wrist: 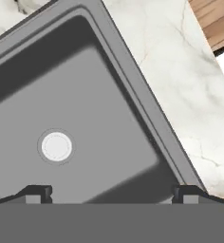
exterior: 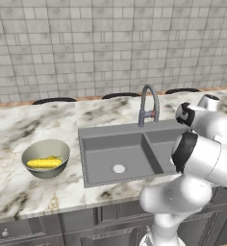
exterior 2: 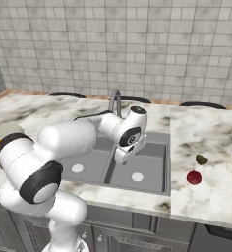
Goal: There is a mixed pile of frozen fruits and vegetables on the counter. Locate all the frozen vegetables and place the items in a bowl on the counter. Take all the frozen fruits and defrost them in a running sink.
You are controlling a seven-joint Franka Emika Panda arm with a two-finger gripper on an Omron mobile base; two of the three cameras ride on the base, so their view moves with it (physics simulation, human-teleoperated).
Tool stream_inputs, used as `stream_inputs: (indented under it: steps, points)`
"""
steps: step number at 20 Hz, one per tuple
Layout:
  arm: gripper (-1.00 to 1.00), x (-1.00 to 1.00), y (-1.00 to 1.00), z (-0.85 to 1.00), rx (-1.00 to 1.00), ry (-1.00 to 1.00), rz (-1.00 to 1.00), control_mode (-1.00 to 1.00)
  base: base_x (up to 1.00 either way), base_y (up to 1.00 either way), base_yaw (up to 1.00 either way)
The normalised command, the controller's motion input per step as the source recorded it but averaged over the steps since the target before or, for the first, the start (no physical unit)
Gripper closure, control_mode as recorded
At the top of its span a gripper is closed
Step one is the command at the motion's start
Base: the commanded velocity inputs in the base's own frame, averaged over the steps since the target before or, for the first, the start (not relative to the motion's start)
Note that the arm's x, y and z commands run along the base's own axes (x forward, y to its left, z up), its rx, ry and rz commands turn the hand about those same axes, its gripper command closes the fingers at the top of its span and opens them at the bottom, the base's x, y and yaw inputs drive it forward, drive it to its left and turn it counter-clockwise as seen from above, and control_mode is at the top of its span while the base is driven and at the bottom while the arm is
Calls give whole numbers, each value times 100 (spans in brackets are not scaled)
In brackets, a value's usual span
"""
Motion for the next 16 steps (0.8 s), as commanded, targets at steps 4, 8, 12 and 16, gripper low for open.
stream_inputs:
  steps: [4,8,12,16]
  points:
    - [-100,33,-36,-3,-2,-5,-17,-100,0,0,0]
    - [-100,39,-36,0,-12,-1,-12,-100,0,0,0]
    - [-100,29,-52,-1,-13,1,-19,-100,0,0,0]
    - [-100,12,-61,-9,-12,0,-21,-100,0,0,0]
